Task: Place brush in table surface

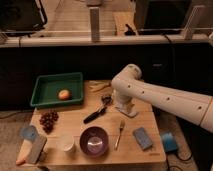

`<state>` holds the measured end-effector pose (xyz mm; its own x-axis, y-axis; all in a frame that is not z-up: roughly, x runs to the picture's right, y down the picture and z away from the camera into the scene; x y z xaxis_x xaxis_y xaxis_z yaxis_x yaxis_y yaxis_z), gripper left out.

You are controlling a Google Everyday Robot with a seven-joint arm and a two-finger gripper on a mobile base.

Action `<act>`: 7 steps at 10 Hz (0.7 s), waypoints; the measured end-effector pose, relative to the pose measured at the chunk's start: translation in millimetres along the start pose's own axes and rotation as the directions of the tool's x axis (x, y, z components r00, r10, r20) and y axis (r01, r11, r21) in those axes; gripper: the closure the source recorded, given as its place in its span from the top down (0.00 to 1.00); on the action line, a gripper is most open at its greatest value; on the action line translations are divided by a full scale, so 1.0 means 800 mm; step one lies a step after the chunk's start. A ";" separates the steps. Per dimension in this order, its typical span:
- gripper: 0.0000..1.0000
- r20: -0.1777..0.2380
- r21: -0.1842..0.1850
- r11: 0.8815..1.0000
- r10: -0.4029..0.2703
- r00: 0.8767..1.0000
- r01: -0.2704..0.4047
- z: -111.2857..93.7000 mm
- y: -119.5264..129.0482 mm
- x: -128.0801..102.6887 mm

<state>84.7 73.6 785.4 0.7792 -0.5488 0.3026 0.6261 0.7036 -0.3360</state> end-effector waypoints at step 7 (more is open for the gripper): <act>0.80 0.020 0.045 0.998 -0.044 0.999 0.043 0.020 -0.023 0.007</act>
<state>77.0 64.6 807.9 0.7503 -0.5702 0.3345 0.6571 0.6989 -0.2824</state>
